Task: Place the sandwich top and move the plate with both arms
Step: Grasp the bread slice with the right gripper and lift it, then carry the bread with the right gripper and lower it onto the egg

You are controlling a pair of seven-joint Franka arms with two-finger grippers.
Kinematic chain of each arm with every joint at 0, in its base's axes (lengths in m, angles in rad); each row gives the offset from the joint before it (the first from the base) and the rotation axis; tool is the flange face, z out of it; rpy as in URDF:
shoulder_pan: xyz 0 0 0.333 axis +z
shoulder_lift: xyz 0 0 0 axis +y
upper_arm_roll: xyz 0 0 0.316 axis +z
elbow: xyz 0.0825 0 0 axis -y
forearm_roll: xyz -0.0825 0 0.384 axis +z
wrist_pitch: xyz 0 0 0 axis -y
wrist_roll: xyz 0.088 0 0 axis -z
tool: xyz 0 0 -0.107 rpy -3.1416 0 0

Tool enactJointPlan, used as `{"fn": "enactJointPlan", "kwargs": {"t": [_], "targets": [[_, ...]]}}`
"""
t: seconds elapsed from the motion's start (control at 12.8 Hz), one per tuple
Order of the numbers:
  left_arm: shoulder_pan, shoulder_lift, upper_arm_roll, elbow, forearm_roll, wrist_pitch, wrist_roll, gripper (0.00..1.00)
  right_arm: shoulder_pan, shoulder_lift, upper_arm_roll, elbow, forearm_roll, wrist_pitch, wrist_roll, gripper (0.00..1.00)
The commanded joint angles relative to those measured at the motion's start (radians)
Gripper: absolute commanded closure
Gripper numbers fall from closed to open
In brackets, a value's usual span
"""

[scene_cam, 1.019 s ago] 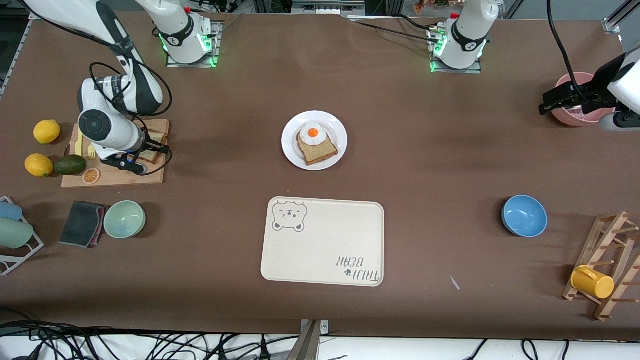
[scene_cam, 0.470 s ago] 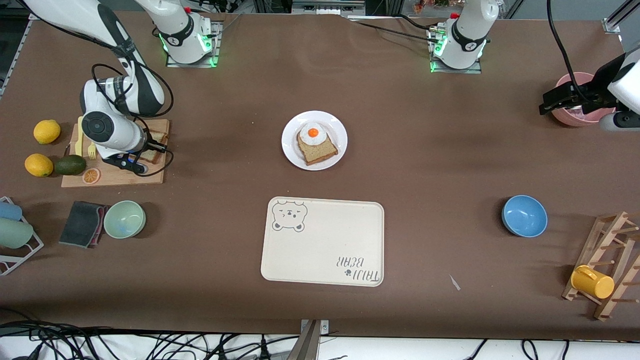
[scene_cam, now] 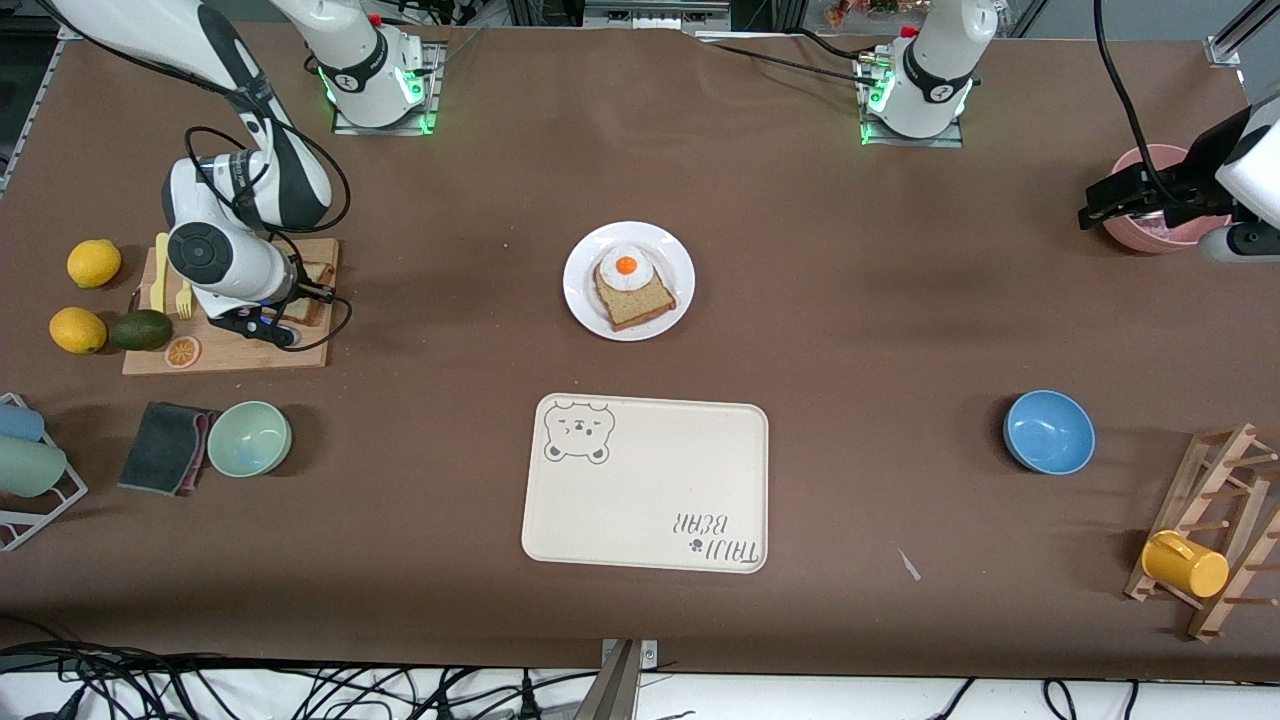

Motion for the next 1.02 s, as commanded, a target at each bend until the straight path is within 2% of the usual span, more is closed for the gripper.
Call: {"fn": "enactJointPlan", "kwargs": {"t": [0.0, 0.08, 0.39, 0.47, 0.55, 0.71, 0.78, 0.94], "targets": [[0.004, -0.012, -0.002, -0.010, 0.031, -0.014, 0.000, 0.00, -0.006, -0.131, 0.024, -0.013, -0.019, -0.095, -0.066, 1.00], [0.003, -0.012, -0.002, -0.008, 0.031, -0.014, 0.001, 0.00, -0.006, -0.159, 0.055, -0.015, -0.019, -0.124, -0.058, 1.00], [0.006, -0.007, 0.001, -0.008, 0.031, -0.019, 0.007, 0.00, -0.006, -0.227, 0.294, -0.003, -0.003, -0.193, 0.014, 1.00], [0.006, -0.006, 0.001, -0.008, 0.032, -0.019, 0.004, 0.00, -0.006, -0.228, 0.341, 0.028, 0.003, -0.216, 0.064, 1.00], [0.006, -0.003, 0.001, -0.007, 0.032, -0.026, 0.006, 0.00, 0.003, -0.218, 0.366, 0.095, 0.033, -0.283, 0.107, 1.00], [0.006, 0.010, 0.011, -0.002, 0.032, -0.031, 0.011, 0.00, 0.084, -0.165, 0.374, 0.264, 0.166, -0.411, 0.164, 1.00], [0.006, 0.014, 0.012, 0.000, 0.032, -0.031, 0.011, 0.00, 0.110, -0.142, 0.377, 0.331, 0.216, -0.431, 0.190, 1.00], [0.013, 0.028, 0.014, 0.000, 0.032, -0.039, 0.014, 0.00, 0.205, -0.067, 0.385, 0.434, 0.254, -0.430, 0.210, 1.00]]}}
